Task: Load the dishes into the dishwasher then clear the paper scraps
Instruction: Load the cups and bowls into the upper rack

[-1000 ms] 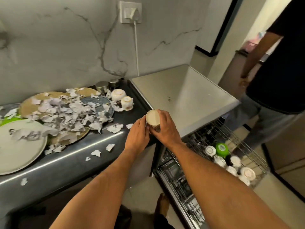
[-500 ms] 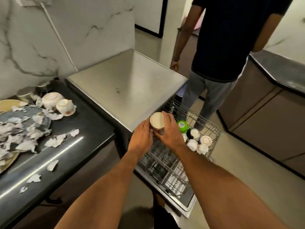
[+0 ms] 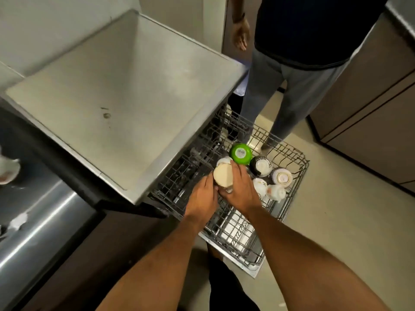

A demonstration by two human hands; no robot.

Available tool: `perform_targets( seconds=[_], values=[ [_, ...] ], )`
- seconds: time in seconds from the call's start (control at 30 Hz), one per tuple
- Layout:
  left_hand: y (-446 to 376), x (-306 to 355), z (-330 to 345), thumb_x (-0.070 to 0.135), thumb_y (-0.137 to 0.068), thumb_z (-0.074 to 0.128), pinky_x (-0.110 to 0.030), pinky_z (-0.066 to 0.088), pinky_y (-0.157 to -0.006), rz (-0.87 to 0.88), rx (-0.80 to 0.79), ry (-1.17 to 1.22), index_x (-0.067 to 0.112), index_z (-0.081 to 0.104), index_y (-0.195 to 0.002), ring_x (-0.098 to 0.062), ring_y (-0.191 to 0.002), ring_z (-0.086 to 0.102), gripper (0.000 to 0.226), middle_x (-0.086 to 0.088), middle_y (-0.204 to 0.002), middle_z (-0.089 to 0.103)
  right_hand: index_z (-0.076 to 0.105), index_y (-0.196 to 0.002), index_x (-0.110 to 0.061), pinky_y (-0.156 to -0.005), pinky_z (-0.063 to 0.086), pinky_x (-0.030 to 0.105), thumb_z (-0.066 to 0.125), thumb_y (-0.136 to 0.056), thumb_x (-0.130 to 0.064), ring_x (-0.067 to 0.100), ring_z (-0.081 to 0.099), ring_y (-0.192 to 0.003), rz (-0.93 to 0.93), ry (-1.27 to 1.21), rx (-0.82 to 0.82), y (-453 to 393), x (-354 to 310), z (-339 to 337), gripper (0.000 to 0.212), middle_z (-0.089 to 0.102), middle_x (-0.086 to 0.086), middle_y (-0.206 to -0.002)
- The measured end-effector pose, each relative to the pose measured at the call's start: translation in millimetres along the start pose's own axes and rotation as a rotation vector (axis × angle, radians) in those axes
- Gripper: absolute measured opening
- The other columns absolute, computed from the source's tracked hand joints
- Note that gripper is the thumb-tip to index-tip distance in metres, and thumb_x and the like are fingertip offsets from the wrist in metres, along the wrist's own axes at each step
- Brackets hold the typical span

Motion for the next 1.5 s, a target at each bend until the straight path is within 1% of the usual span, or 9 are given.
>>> perform_targets(
  seconds=[0.37,0.7,0.83,0.9,1.03,1.13,1.2,1.37,1.5],
  values=[
    [-35,-66,34,0.033,-0.108,0.033,-0.046,0.035,-0.117,-0.289,-0.081,0.067,0.018,0.024,-0.158,-0.027,-0.143,0.038,0.053,-0.009,-0.159,0.034,0.032,-0.150,-0.005,-0.112,0.043,0.044,0.090,-0.075,-0.030,0.034,0.048,-0.128,-0.060,0.002,-0.207,-69,13,73,0.098,0.039,0.013,-0.141],
    [-45,-143,15,0.047,-0.104,0.032,-0.048,0.052,-0.096,-0.495,0.179,0.179,0.022,0.039,-0.143,-0.027,-0.117,0.060,0.047,-0.010,-0.131,0.058,0.030,-0.151,-0.002,-0.102,0.051,0.050,0.074,-0.090,-0.041,0.043,0.053,-0.123,-0.249,-0.020,-0.329,-119,-37,154,0.084,0.036,0.024,-0.147],
    [-45,-149,0,0.015,-0.107,0.044,-0.025,0.051,-0.090,-0.497,0.312,0.165,0.015,0.056,-0.112,-0.007,-0.102,0.064,0.013,0.000,-0.104,0.067,0.032,-0.150,-0.002,-0.100,0.053,0.050,0.070,-0.091,-0.051,0.039,0.052,-0.123,-0.303,-0.015,-0.334,-125,-43,178,0.086,0.038,0.022,-0.144],
    [-46,-149,-11,-0.002,-0.103,0.045,-0.025,0.052,-0.088,-0.515,0.401,0.232,0.026,0.052,-0.093,0.007,-0.088,0.062,0.031,0.016,-0.085,0.065,0.035,-0.147,-0.001,-0.100,0.052,0.050,0.074,-0.087,-0.051,0.038,0.050,-0.125,-0.317,-0.024,-0.336,-128,-44,185,0.088,0.040,0.022,-0.143],
    [-48,-154,-7,0.013,-0.103,0.046,-0.045,0.046,-0.100,-0.579,0.095,0.180,0.044,0.044,-0.099,-0.027,-0.107,0.059,0.032,0.014,-0.098,0.058,0.036,-0.145,-0.002,-0.104,0.051,0.047,0.081,-0.082,-0.043,0.037,0.049,-0.128,-0.330,-0.064,-0.344,-130,-47,184,0.088,0.041,0.020,-0.144],
    [-41,-150,-11,0.014,-0.102,0.047,-0.044,0.046,-0.098,-0.671,0.114,0.173,0.011,0.057,-0.131,-0.037,-0.116,0.059,0.031,-0.019,-0.124,0.063,0.037,-0.144,0.001,-0.102,0.053,0.047,0.084,-0.078,-0.033,0.039,0.051,-0.127,-0.348,-0.042,-0.353,-129,-49,183,0.088,0.042,0.022,-0.144],
    [-46,-142,-18,0.005,-0.097,0.057,-0.046,0.051,-0.090,-0.620,0.280,0.139,-0.003,0.061,-0.120,-0.042,-0.103,0.066,0.025,-0.027,-0.111,0.066,0.033,-0.147,0.000,-0.103,0.053,0.046,0.083,-0.079,-0.029,0.036,0.050,-0.130,-0.352,-0.053,-0.365,-128,-49,184,0.090,0.039,0.021,-0.147],
    [-53,-142,-11,0.007,-0.101,0.051,-0.016,0.034,-0.066,-0.671,0.182,0.179,-0.007,0.060,-0.119,-0.040,-0.107,0.063,0.024,-0.027,-0.115,0.065,0.032,-0.144,-0.002,-0.101,0.054,0.044,0.084,-0.078,-0.019,0.033,0.054,-0.123,-0.275,-0.132,-0.362,-130,-48,188,0.085,0.037,0.018,-0.143],
    [-53,-146,-9,0.015,-0.102,0.054,-0.027,0.042,-0.073,-0.689,0.241,0.264,-0.003,0.061,-0.117,-0.038,-0.104,0.064,0.025,-0.024,-0.112,0.066,0.028,-0.146,-0.003,-0.099,0.056,0.046,0.082,-0.080,-0.012,0.039,0.058,-0.121,-0.216,-0.147,-0.380,-134,-44,190,0.086,0.039,0.021,-0.143]
  ],
)
Point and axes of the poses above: each hand's wrist, its own y-axis away from the middle knuckle, its own z-axis out of the palm, x = y × z, the point moved 8 cm from there along -y, towards the middle knuckle
